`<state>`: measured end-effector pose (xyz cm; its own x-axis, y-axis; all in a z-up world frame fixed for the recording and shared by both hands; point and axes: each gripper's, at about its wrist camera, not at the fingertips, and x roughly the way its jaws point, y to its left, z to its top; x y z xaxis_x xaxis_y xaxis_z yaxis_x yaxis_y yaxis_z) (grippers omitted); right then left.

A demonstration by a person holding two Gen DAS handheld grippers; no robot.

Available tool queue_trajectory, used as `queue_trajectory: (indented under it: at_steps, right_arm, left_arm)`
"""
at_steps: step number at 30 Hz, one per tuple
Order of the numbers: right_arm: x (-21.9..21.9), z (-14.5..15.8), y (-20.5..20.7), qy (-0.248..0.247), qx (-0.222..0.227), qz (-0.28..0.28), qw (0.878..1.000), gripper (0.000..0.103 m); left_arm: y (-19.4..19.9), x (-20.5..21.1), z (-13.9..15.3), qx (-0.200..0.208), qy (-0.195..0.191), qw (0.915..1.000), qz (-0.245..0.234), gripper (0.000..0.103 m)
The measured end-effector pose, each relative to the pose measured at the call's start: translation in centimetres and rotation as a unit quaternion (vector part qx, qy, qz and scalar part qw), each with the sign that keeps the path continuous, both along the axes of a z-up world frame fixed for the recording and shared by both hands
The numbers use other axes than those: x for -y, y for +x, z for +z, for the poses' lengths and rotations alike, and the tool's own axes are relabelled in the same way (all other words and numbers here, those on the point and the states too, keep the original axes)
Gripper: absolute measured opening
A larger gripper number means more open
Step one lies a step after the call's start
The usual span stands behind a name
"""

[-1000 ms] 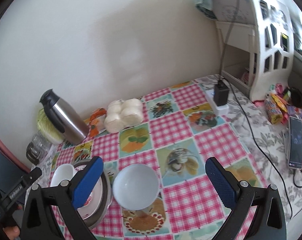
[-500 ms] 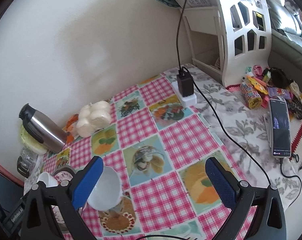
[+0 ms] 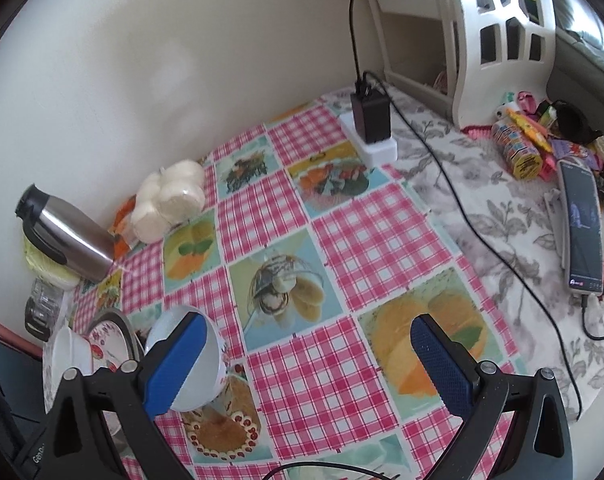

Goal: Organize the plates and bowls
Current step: 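Move both tools toward the white bowl with red character print, then grasp the rim of the white character-print bowl with both tools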

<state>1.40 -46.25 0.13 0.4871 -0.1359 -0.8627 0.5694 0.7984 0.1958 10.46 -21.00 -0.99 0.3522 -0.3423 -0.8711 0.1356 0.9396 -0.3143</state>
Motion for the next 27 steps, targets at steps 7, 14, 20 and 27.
queue_trajectory:
  at_steps: [7, 14, 20, 27]
  right_arm:
    - [-0.7, -2.7, 1.2, 0.002, -0.036, 0.019, 0.999, 0.103]
    - [-2.2, -5.2, 3.0, 0.02, -0.064, 0.053, 0.996, 0.103]
    - [-3.8, -6.0, 4.1, 0.029, -0.067, 0.078, 0.994, 0.093]
    - [-5.1, -6.9, 5.1, 0.054, -0.064, 0.096, 0.992, 0.067]
  left_arm:
    - [0.1, 0.3, -1.4, -0.026, -0.009, 0.9995, 0.012, 0.097]
    - [0.3, 0.1, -2.7, -0.059, -0.029, 0.9975, 0.027, 0.093]
    - [0.1, 0.0, -2.7, -0.059, -0.031, 0.9969, 0.041, 0.082]
    - [0.1, -0.4, -2.9, -0.069, -0.047, 0.9953, 0.049, 0.074]
